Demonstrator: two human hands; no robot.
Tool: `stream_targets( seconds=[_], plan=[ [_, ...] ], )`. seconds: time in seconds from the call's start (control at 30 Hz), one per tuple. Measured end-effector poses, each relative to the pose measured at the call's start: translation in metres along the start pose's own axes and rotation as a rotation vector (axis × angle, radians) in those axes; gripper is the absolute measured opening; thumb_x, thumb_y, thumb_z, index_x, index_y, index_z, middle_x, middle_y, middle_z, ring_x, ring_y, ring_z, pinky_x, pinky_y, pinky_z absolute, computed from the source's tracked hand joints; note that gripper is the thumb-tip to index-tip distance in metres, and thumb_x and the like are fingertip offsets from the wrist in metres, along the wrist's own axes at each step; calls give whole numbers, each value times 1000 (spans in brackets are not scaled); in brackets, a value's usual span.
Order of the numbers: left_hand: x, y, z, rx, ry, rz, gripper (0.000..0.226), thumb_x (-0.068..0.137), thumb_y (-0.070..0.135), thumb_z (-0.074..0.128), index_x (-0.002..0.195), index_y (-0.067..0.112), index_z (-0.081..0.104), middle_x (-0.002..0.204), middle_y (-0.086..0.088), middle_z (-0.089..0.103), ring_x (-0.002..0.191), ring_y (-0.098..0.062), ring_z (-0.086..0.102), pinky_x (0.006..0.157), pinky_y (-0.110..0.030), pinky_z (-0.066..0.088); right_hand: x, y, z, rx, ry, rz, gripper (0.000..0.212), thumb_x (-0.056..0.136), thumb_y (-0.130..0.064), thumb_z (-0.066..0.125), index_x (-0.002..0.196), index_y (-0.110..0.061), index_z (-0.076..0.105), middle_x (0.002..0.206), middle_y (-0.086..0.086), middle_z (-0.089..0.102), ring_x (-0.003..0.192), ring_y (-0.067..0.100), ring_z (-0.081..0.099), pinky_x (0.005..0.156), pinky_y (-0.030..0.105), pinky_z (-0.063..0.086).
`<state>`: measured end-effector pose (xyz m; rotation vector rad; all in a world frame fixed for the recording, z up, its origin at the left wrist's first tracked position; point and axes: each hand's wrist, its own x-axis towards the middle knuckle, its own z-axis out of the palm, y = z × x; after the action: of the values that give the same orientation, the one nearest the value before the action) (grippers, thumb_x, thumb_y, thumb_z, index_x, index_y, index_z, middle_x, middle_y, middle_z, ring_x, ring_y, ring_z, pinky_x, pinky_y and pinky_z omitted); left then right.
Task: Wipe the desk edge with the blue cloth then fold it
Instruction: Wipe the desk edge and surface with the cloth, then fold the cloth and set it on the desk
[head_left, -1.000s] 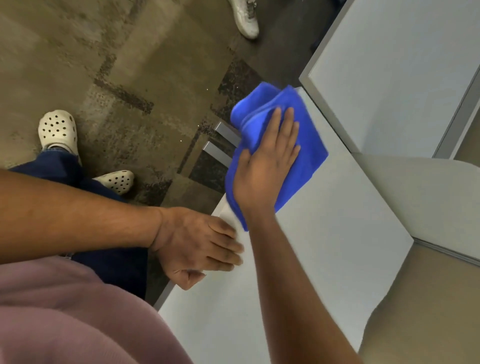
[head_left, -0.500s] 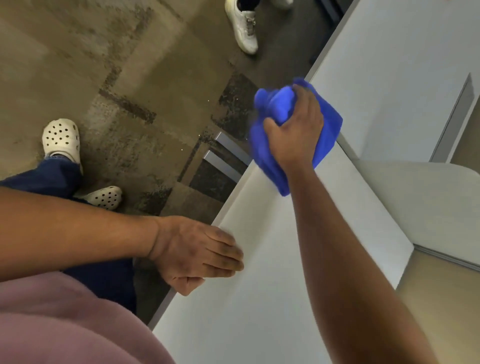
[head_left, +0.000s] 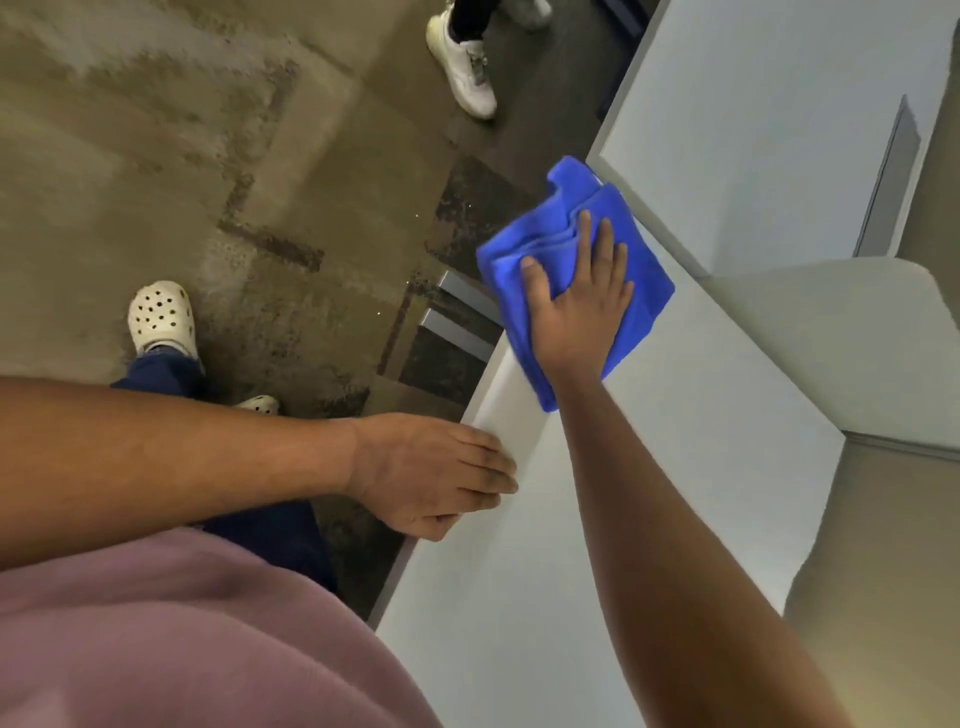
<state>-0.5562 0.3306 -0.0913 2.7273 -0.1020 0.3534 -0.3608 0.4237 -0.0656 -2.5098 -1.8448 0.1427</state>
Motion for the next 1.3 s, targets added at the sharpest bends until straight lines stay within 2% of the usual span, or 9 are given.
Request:
stream_targets(
  seconds=[0.1, 0.23, 0.4, 0.5, 0.6, 0.67, 0.83, 1.0, 1.3],
  plan=[
    [-21, 12, -12, -9, 35, -14, 33, 100, 27, 62, 121, 7, 78, 134, -14, 71, 127, -32, 65, 109, -46, 51, -45, 1, 5, -46, -55, -30, 86, 97, -69, 37, 169, -28, 17, 179, 0, 18, 166, 30, 14, 132, 54, 11],
    [-49, 22, -16, 14, 73, -162, 18, 95, 15, 57, 106, 11, 70, 106, -10, 65, 97, -32, 63, 85, -45, 53, -97, 5, 8, -38, -91, -36, 87, 94, -72, 33, 169, -30, 18, 179, -2, 17, 166, 29, 12, 134, 54, 11],
    [-55, 5, -21, 221, 151, -371, 22, 92, 15, 50, 112, 13, 58, 113, -12, 57, 100, -36, 57, 91, -48, 47, -119, 9, -1, 66, -146, -43, 94, 93, -81, 33, 169, -30, 14, 180, -4, 12, 167, 25, 3, 134, 51, 3],
    [-44, 0, -20, 303, 154, -413, 25, 97, 14, 47, 120, 14, 57, 121, -13, 57, 107, -37, 55, 98, -51, 42, -135, 15, -14, 353, -100, -18, 81, 101, -64, 49, 169, -30, 21, 179, -7, 14, 167, 19, 2, 134, 40, -1],
    [-34, -2, -18, 355, 126, -387, 27, 101, 11, 47, 126, 15, 57, 130, -15, 55, 113, -37, 55, 99, -54, 41, -166, 29, -31, 531, 149, -18, 48, 104, -34, 57, 148, -17, 56, 160, 3, 52, 153, 17, 41, 128, 26, 31],
    [-28, -4, -19, 385, 99, -367, 24, 102, 6, 47, 122, 15, 57, 127, -15, 57, 111, -37, 57, 98, -54, 42, -192, 38, -36, 479, 180, -53, 30, 100, -27, 58, 122, -13, 72, 127, 3, 70, 121, 17, 63, 102, 33, 53],
    [-21, -15, -29, 431, 104, -295, 22, 98, -2, 49, 110, 15, 58, 107, -11, 59, 102, -34, 57, 93, -53, 41, -242, 61, -41, 357, 33, -121, 32, 87, -20, 73, 118, -13, 76, 120, 1, 70, 113, 20, 64, 97, 25, 52],
    [-18, -27, -44, 375, 135, -221, 14, 92, 12, 59, 103, 16, 67, 99, -6, 64, 95, -29, 61, 101, -51, 41, -254, 63, -36, 303, -118, -87, 56, 84, -30, 80, 137, -19, 68, 144, -1, 61, 135, 17, 55, 104, 22, 47],
    [31, -18, -106, -152, 214, -481, 25, 84, 9, 75, 105, 20, 80, 102, 10, 79, 92, -13, 74, 86, -43, 60, -254, 37, -32, 405, 141, 259, 33, 87, -14, 74, 119, -18, 72, 116, -5, 72, 102, 13, 67, 87, 23, 55]
  ],
)
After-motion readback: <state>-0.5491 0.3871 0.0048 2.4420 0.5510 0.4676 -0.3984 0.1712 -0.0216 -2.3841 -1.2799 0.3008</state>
